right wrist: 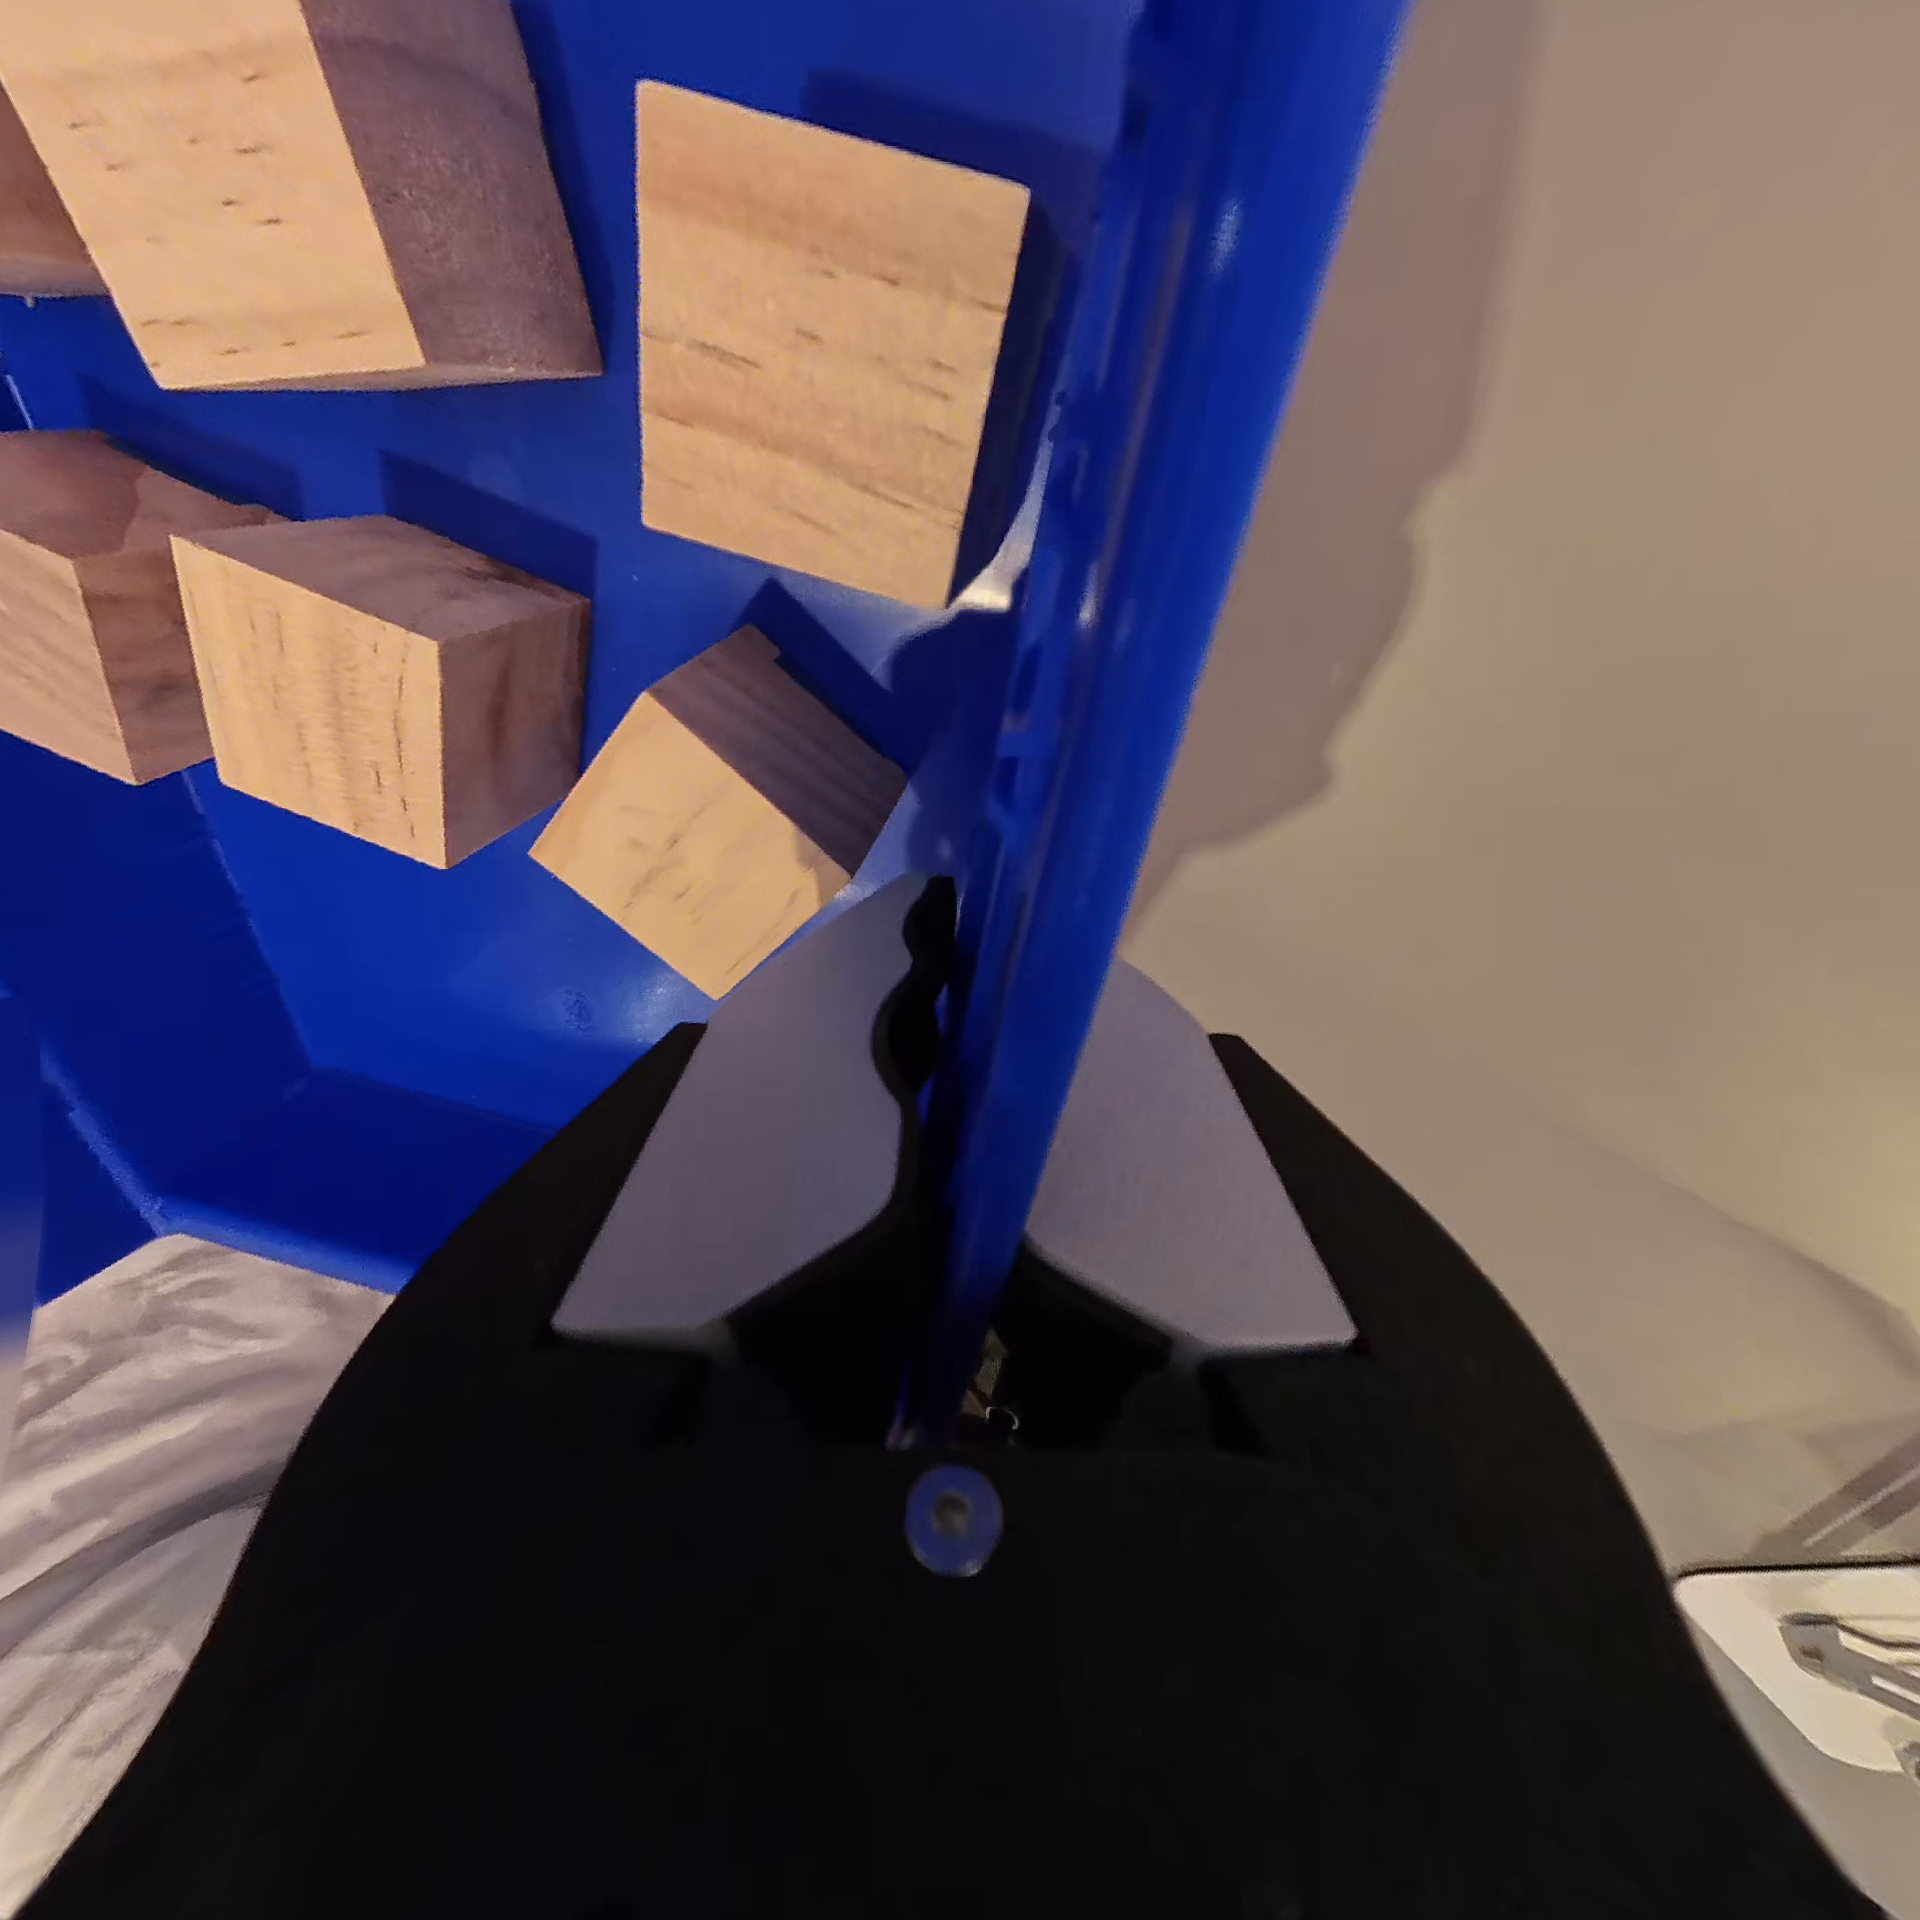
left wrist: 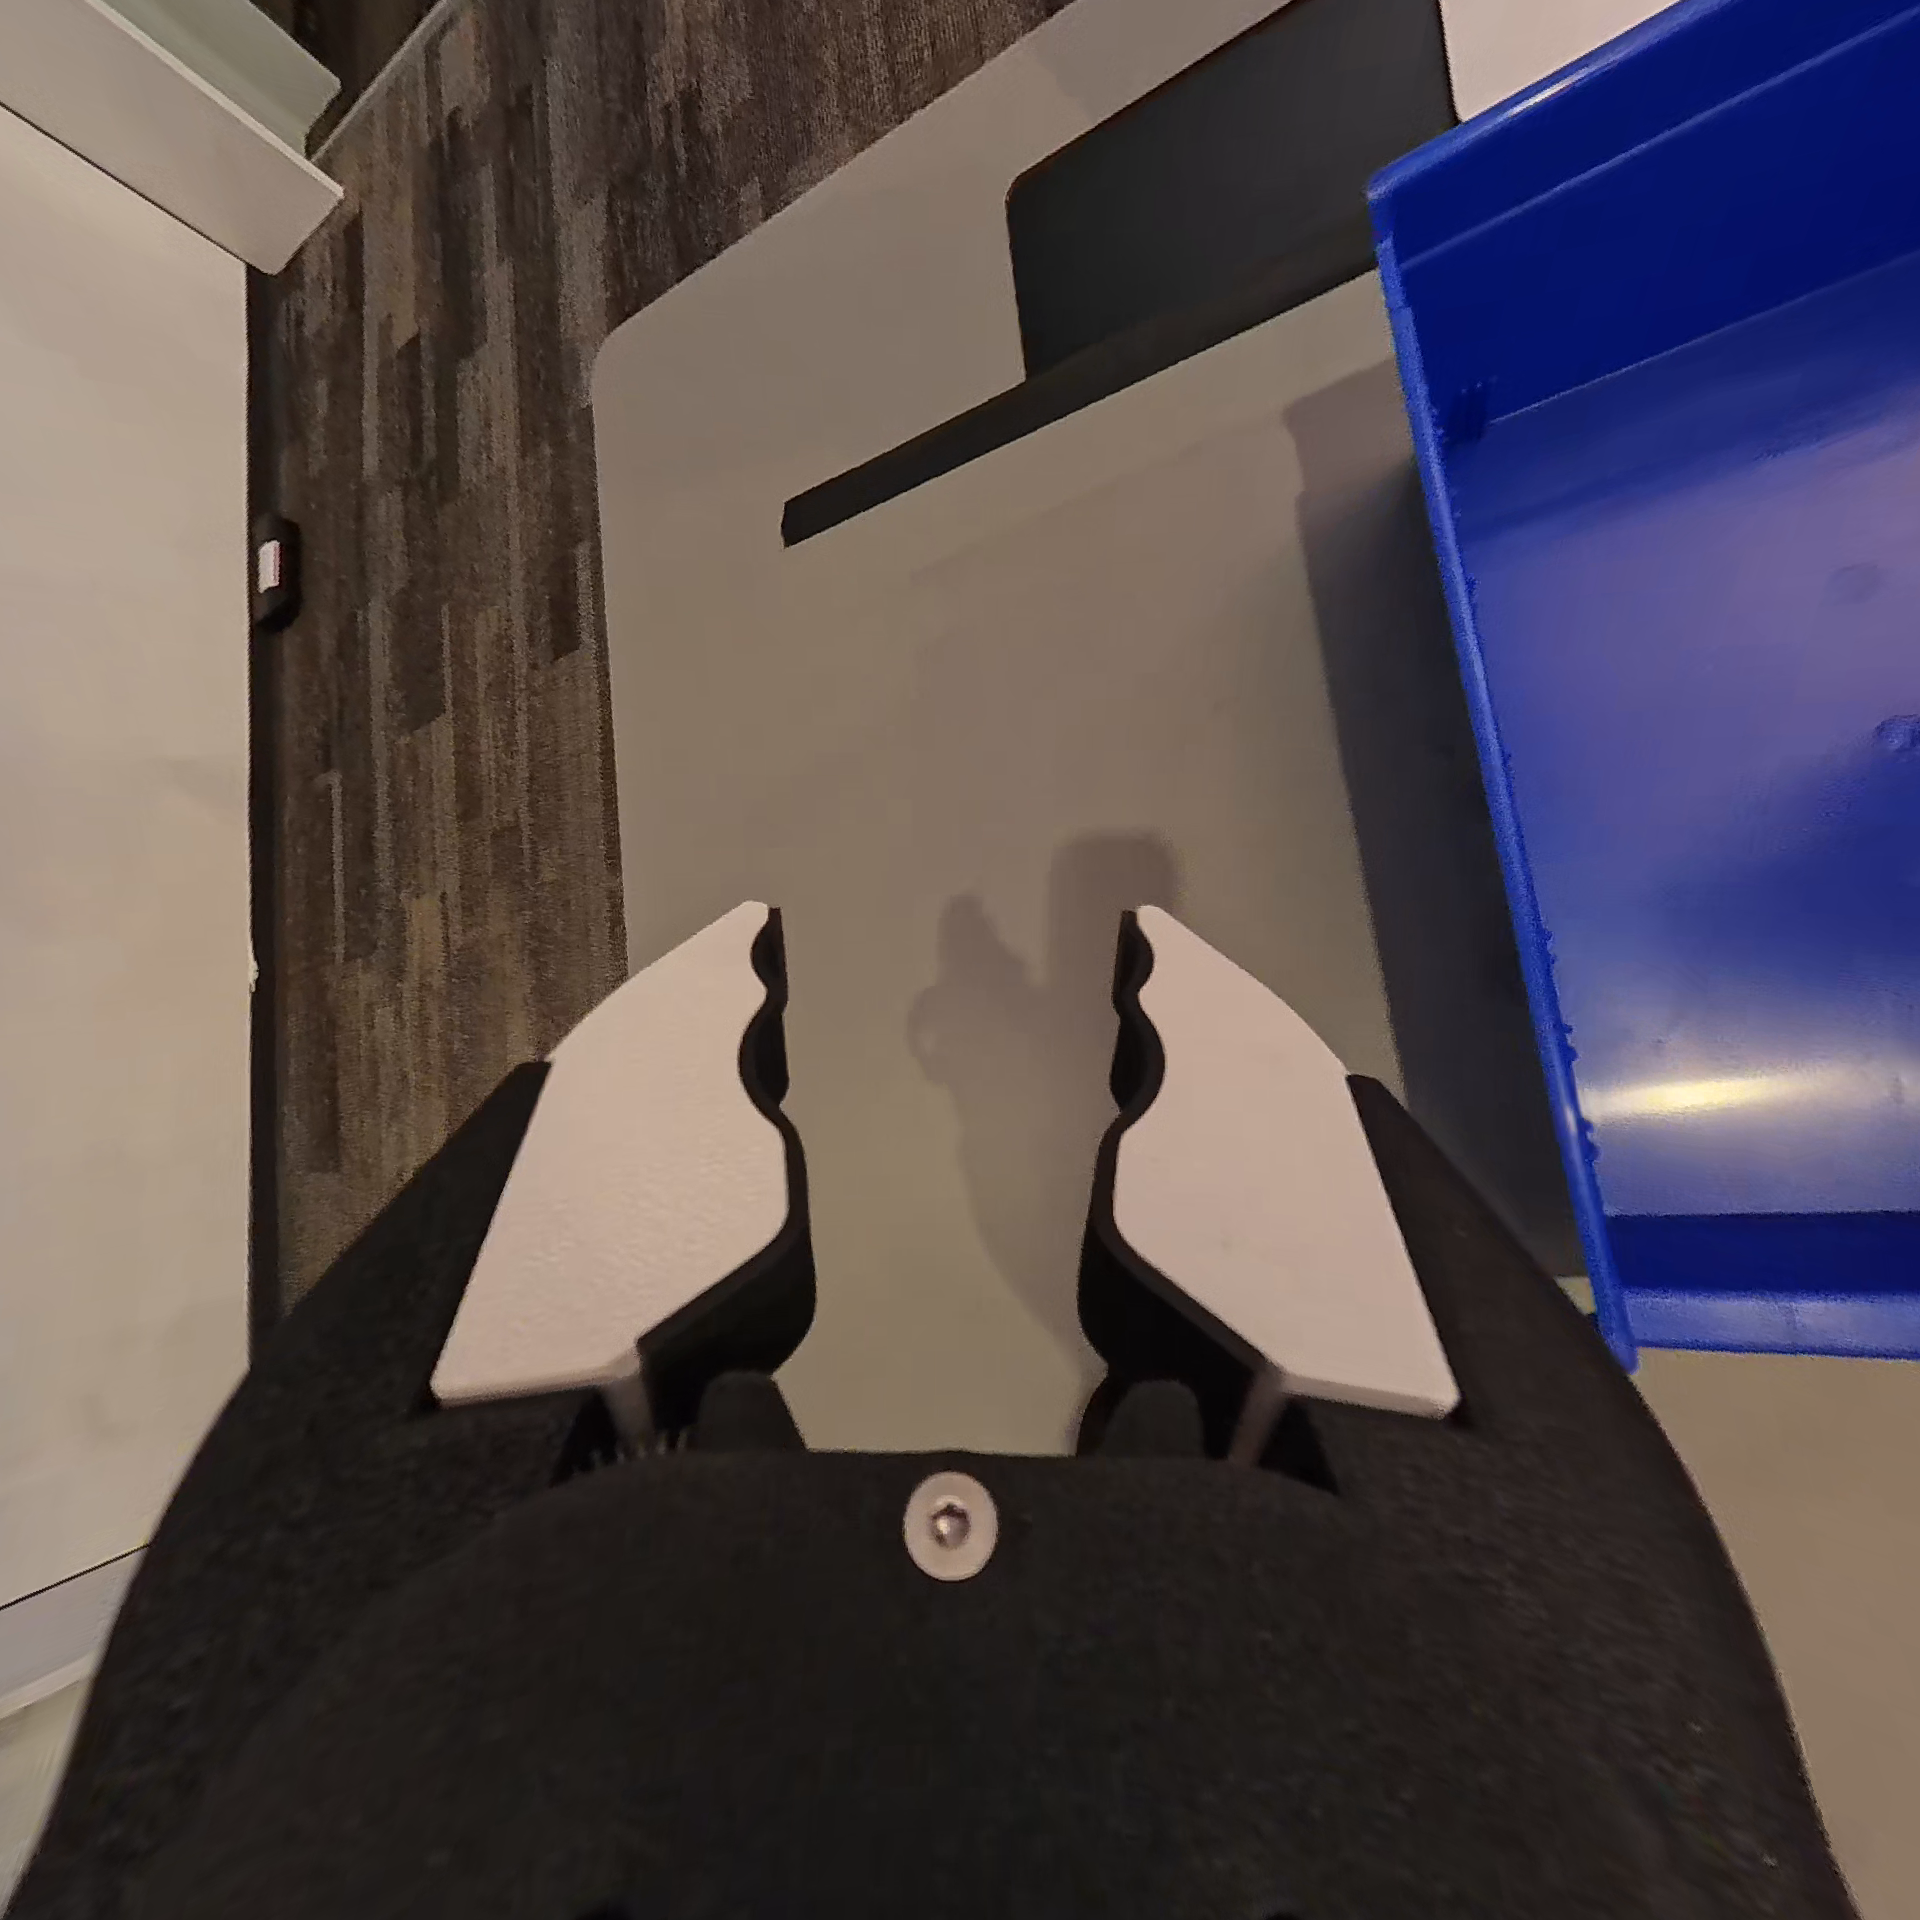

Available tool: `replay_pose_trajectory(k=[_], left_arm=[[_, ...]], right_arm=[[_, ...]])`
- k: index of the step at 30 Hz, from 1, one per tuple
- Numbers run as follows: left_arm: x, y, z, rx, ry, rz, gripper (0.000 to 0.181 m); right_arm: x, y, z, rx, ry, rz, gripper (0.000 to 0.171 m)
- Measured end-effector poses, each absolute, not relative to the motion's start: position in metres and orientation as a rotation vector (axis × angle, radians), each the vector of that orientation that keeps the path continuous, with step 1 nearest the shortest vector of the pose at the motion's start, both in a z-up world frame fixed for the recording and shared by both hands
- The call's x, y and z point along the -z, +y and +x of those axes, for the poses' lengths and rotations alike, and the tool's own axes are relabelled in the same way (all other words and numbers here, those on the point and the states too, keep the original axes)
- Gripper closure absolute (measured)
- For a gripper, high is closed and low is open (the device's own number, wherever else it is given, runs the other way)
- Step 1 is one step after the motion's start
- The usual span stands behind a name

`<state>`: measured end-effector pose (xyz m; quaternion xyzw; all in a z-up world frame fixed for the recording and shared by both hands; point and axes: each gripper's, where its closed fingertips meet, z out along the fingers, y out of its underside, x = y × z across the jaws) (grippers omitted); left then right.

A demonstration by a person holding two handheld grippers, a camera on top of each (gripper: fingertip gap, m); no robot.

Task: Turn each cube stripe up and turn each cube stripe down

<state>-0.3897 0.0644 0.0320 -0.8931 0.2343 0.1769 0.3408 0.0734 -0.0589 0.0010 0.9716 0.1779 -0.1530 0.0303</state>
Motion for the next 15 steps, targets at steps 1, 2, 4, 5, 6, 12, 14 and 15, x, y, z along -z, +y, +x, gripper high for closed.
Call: replay_pose_trajectory(k=[1,2,4,5,6,12,14,15], left_arm=[[-0.033,0.063,-0.393,-0.451,0.608,-2.327,0.120],[-0.033,0.061,-0.396,-0.436,0.613,-2.334,0.120],[-0.031,0.055,-0.402,-0.397,0.632,-2.362,0.121],[-0.032,0.051,-0.408,-0.393,0.628,-2.378,0.121],[-0.033,0.047,-0.416,-0.391,0.608,-2.391,0.121],[-0.058,0.018,-0.453,-0.294,0.476,-2.361,0.123],[-0.067,0.006,-0.466,-0.304,0.441,-2.332,0.121],[-0.071,0.000,-0.473,-0.310,0.424,-2.320,0.121]], right_arm=[[-0.001,-0.056,0.061,0.481,0.564,2.983,0.166],[-0.001,-0.052,0.049,0.479,0.593,2.974,0.166],[0.000,-0.044,0.021,0.474,0.641,2.953,0.166],[0.001,-0.039,0.007,0.470,0.665,2.944,0.166],[0.001,-0.034,-0.008,0.461,0.695,2.935,0.167],[0.005,0.001,-0.110,0.467,0.875,2.864,0.167],[0.007,0.013,-0.143,0.459,0.951,2.846,0.167],[0.007,0.018,-0.159,0.450,0.990,2.837,0.167]])
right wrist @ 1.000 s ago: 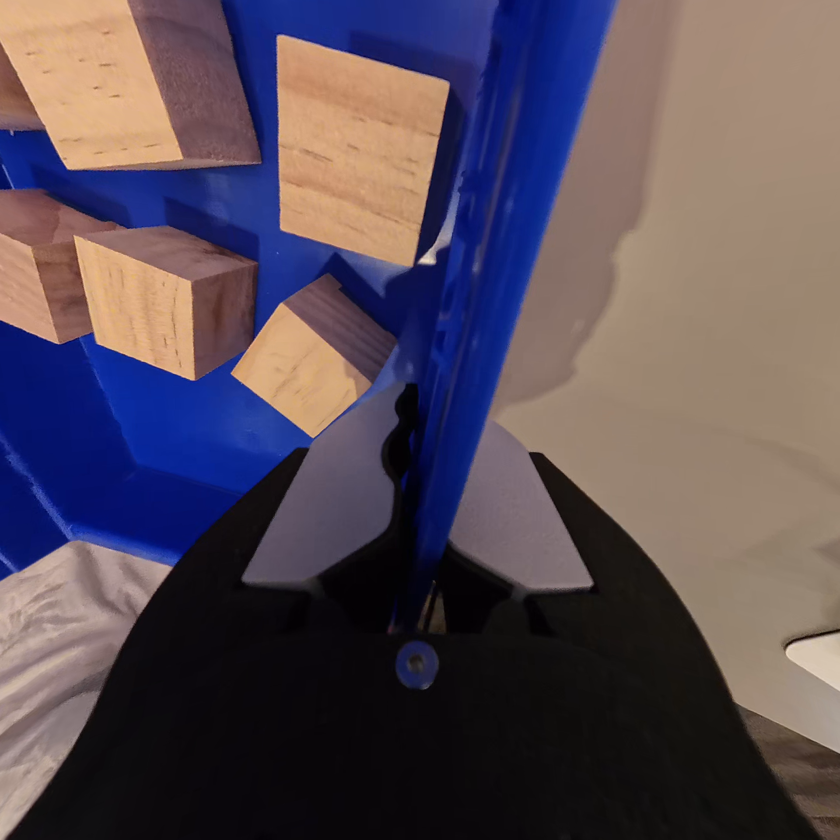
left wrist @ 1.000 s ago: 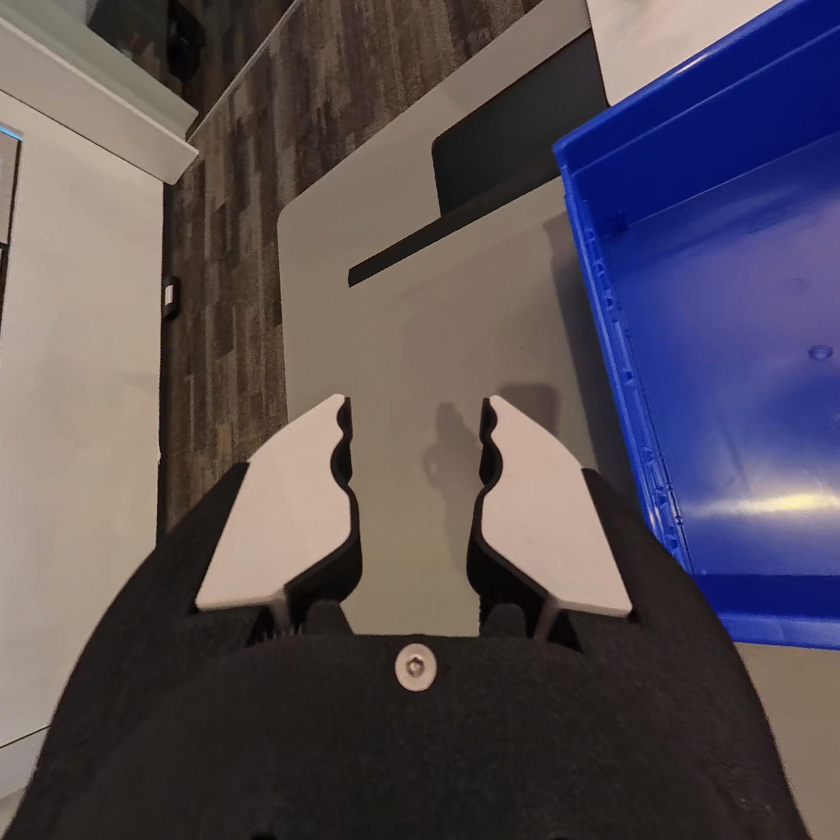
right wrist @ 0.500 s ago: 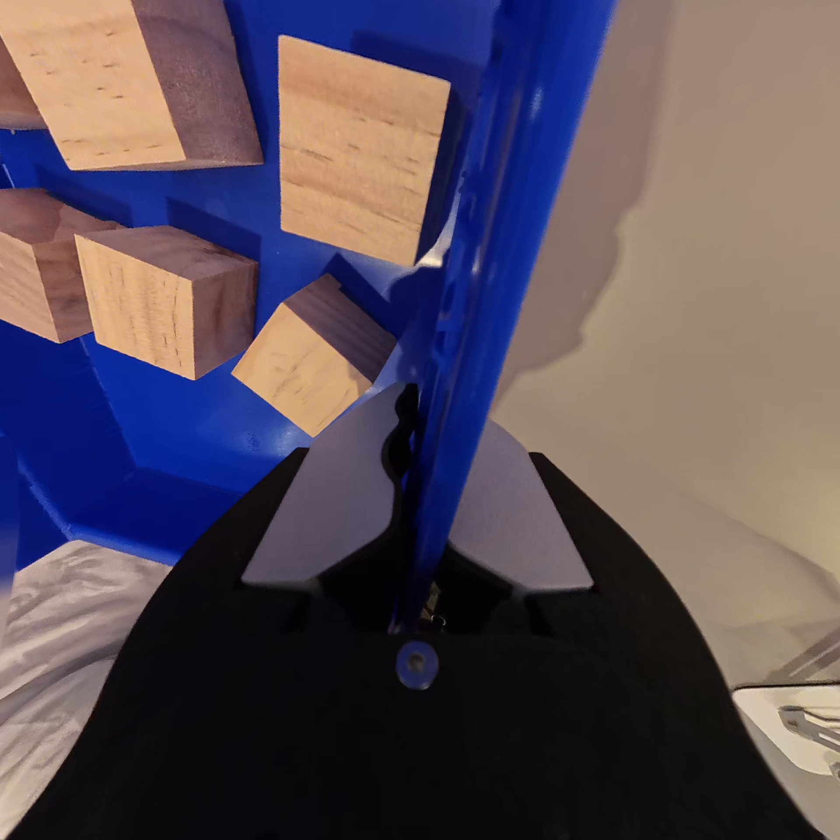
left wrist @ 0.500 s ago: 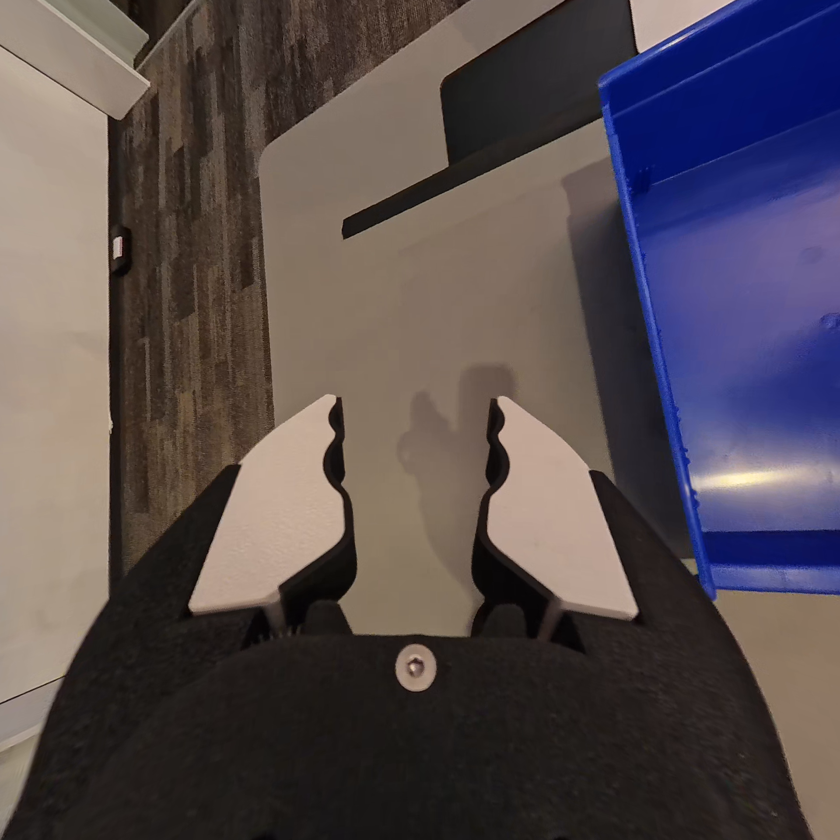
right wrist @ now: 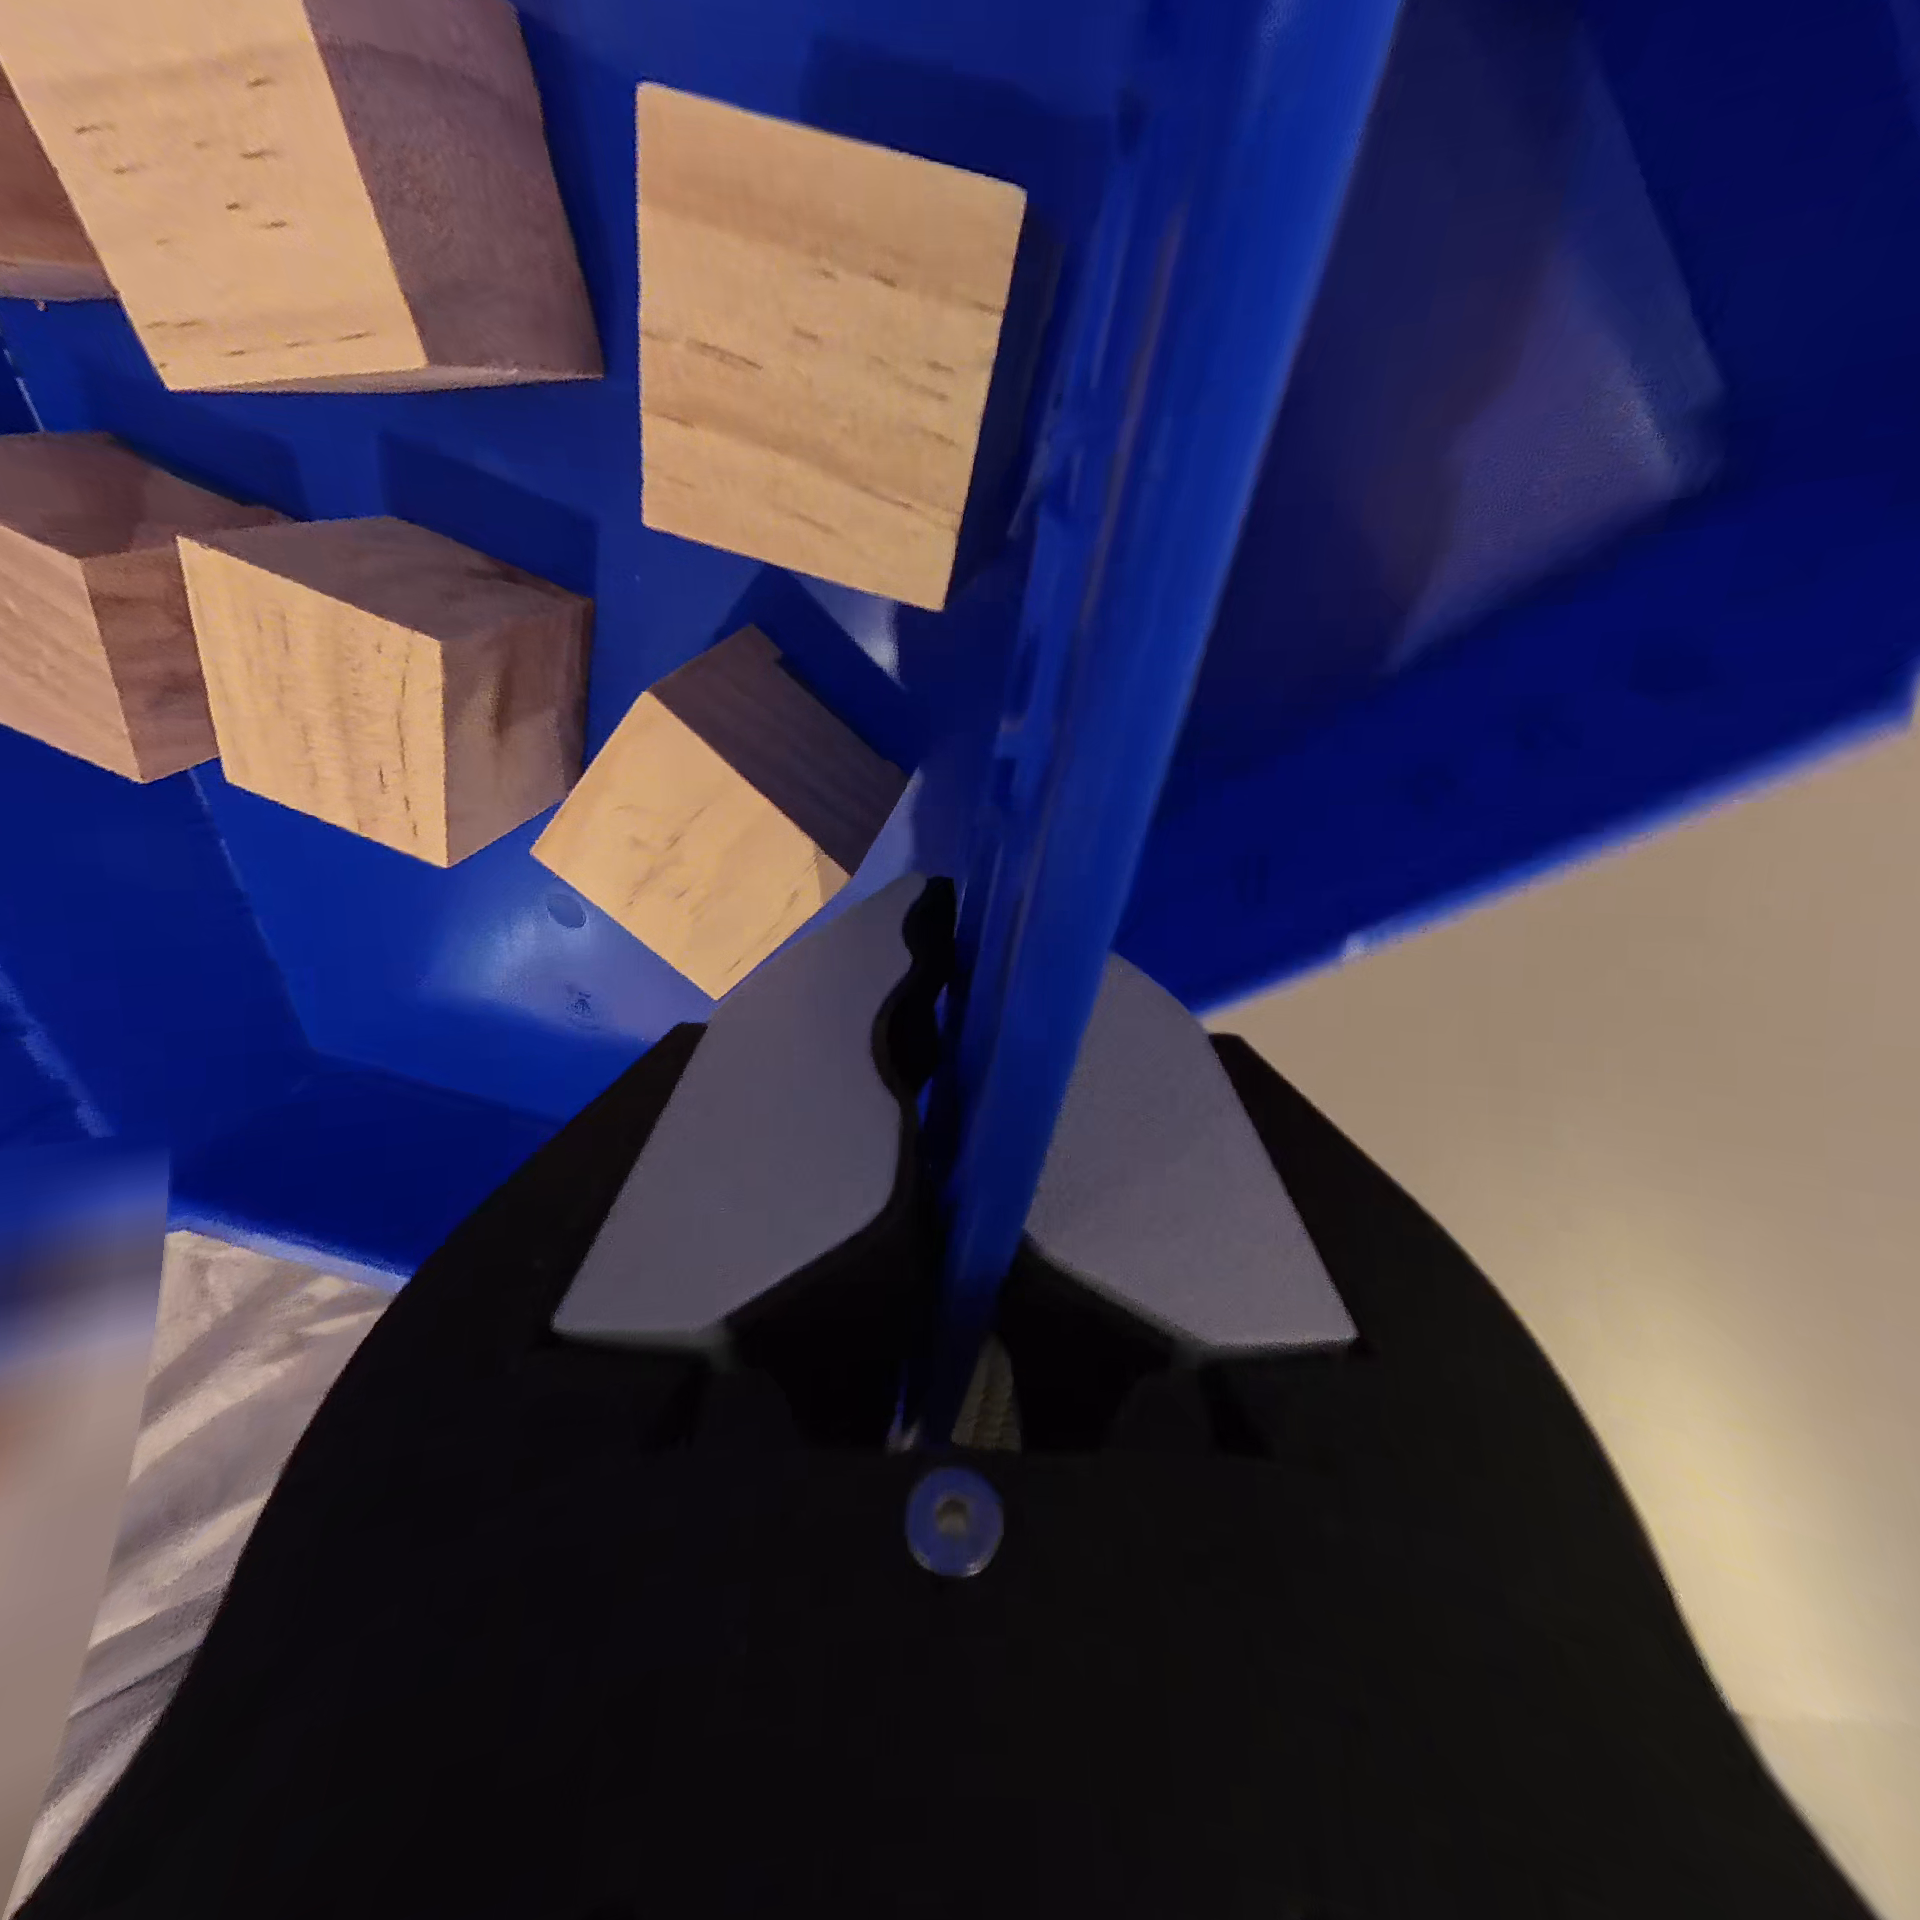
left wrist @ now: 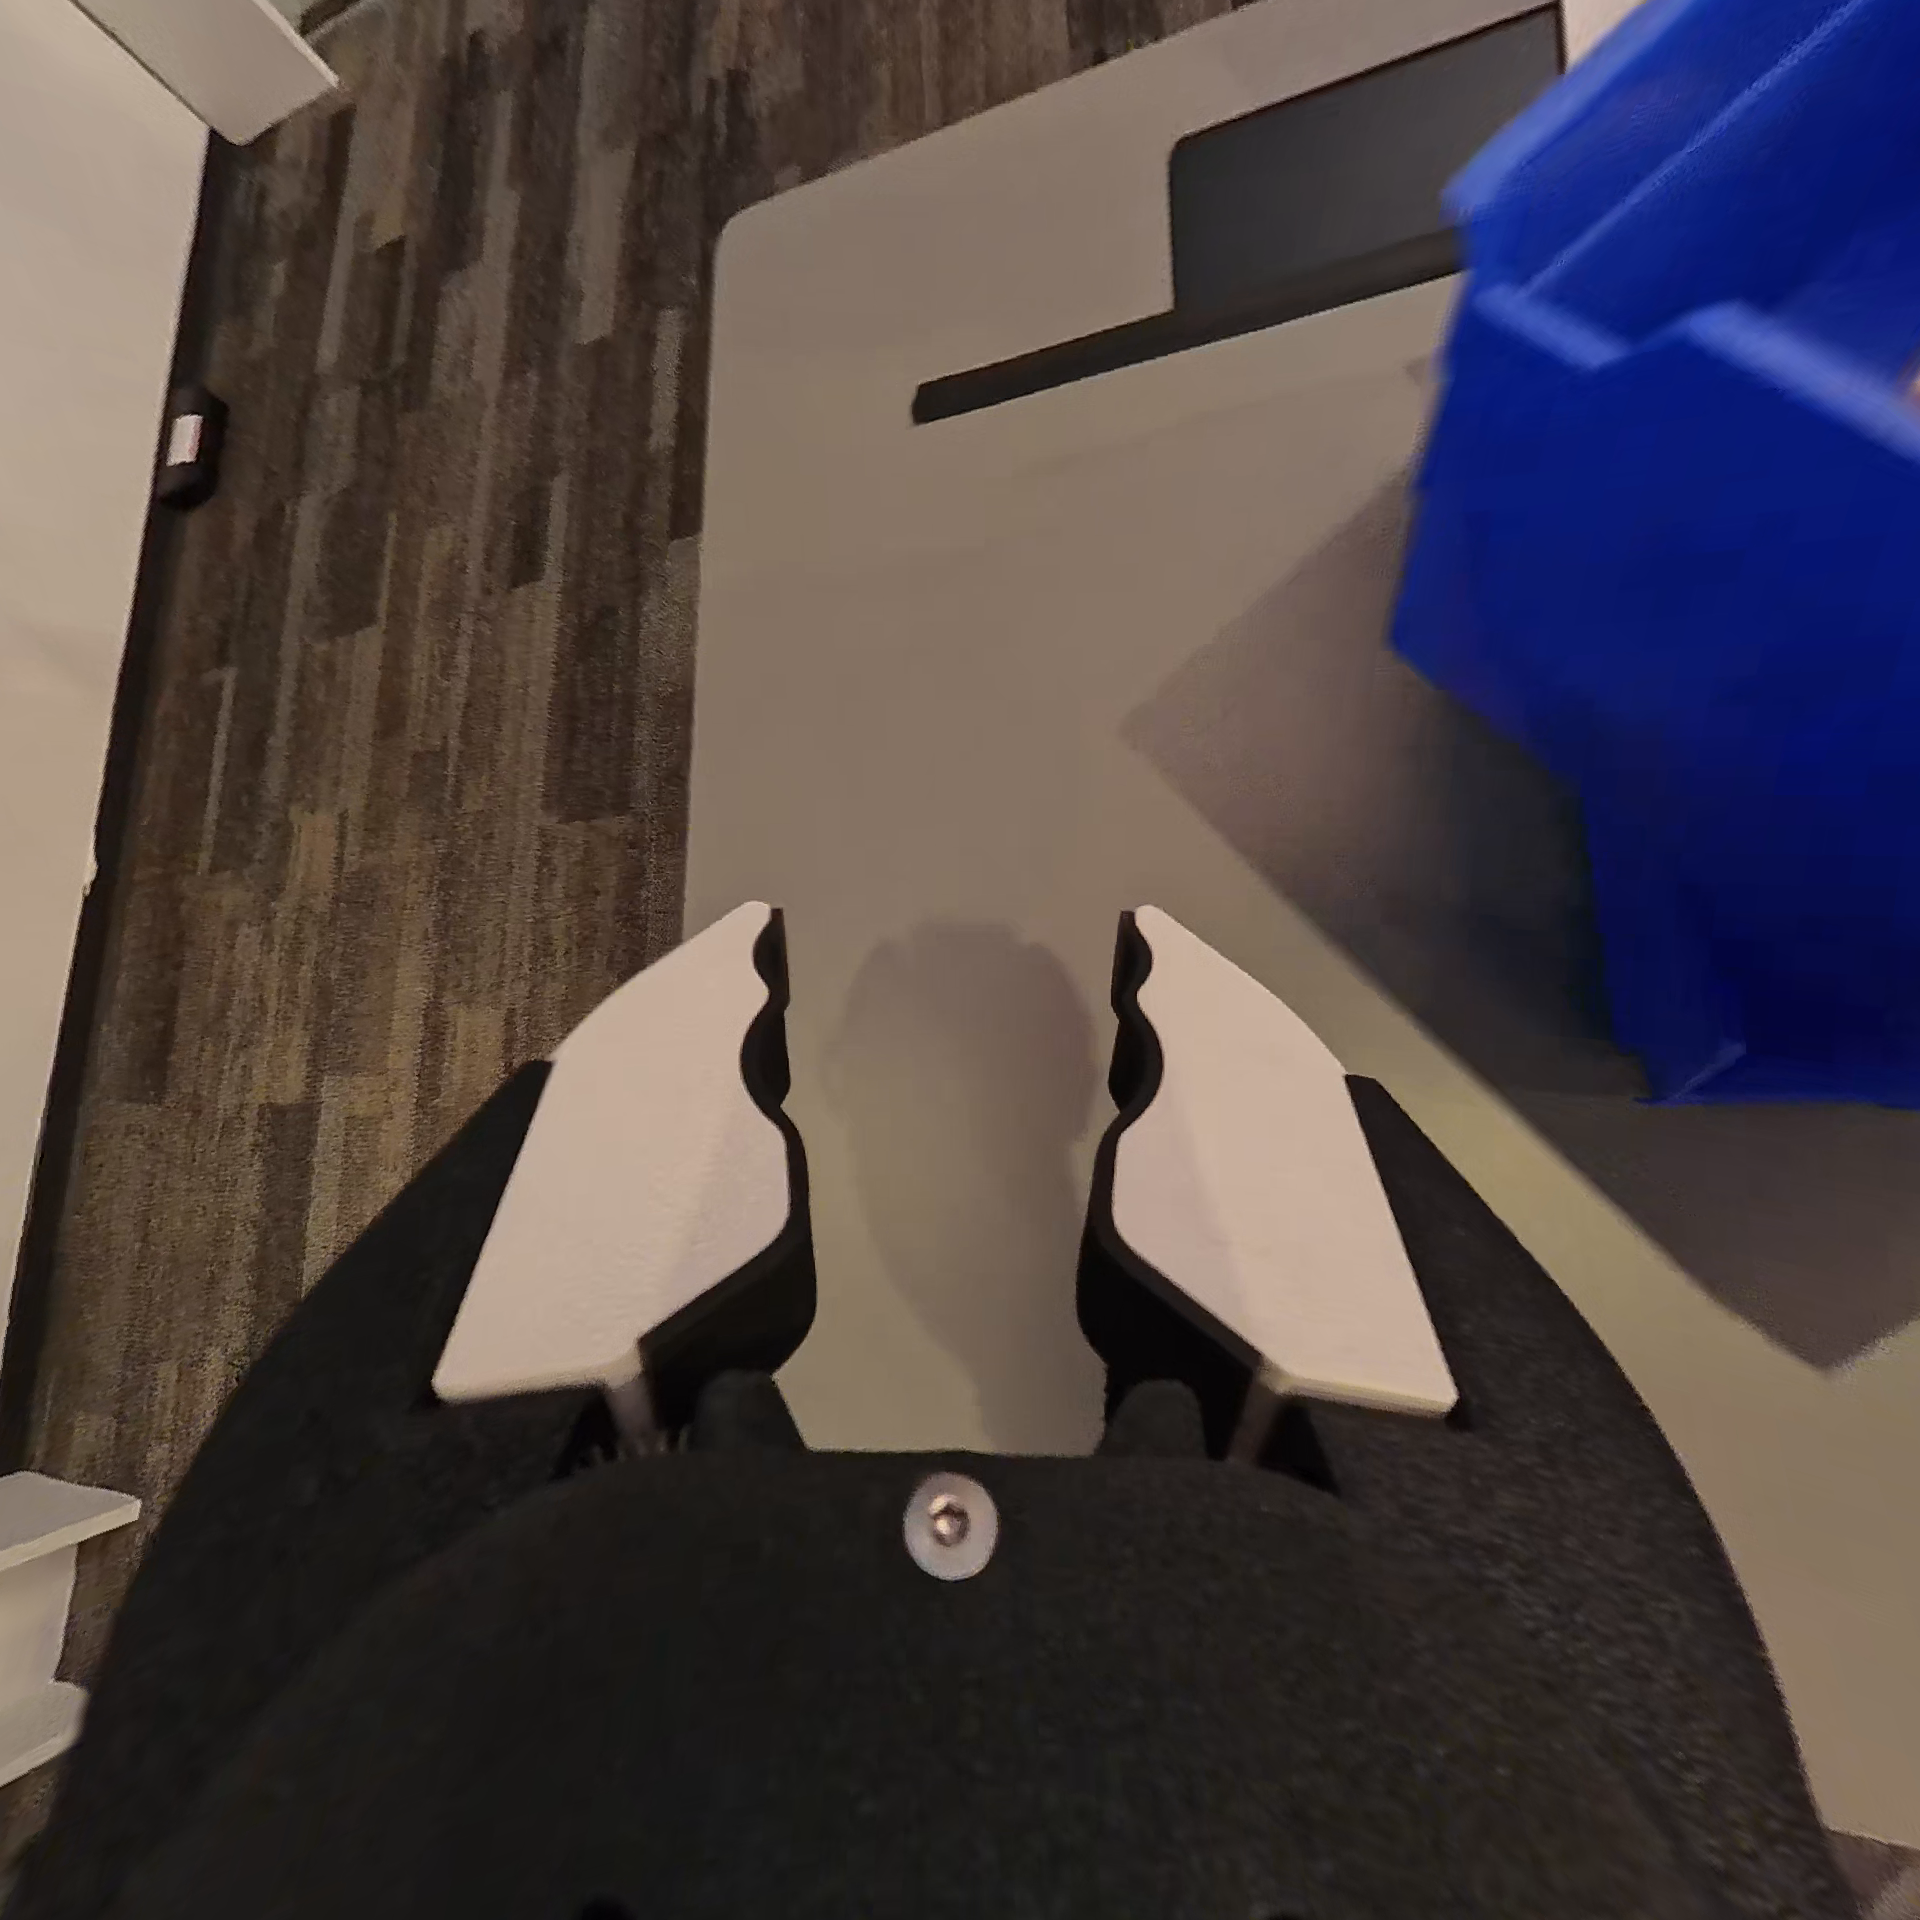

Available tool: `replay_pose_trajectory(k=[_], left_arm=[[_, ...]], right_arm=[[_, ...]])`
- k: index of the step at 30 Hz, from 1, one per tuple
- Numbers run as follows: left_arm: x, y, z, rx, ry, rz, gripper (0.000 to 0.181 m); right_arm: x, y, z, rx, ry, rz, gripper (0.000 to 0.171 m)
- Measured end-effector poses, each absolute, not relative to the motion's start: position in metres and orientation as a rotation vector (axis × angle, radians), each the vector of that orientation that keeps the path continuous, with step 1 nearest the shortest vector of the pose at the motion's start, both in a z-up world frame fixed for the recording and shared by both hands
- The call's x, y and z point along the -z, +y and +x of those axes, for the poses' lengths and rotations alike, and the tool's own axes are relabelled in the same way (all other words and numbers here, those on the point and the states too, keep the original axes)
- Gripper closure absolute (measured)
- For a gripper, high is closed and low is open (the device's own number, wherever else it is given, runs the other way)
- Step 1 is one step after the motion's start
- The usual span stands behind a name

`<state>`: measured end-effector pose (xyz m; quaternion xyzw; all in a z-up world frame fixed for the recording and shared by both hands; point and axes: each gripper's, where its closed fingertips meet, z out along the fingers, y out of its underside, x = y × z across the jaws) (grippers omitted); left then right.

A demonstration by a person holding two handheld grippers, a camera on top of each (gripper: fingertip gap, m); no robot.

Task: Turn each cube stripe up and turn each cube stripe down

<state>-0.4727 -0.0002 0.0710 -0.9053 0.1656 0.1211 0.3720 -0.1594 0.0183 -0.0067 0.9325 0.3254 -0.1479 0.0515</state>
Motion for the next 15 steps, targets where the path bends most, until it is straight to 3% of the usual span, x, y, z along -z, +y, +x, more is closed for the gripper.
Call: replay_pose_trajectory(k=[15], left_arm=[[-0.089,-0.049,-0.512,-0.243,0.248,-2.261,0.123]], right_arm=[[0.018,0.095,-0.327,0.414,1.138,2.802,0.166]])
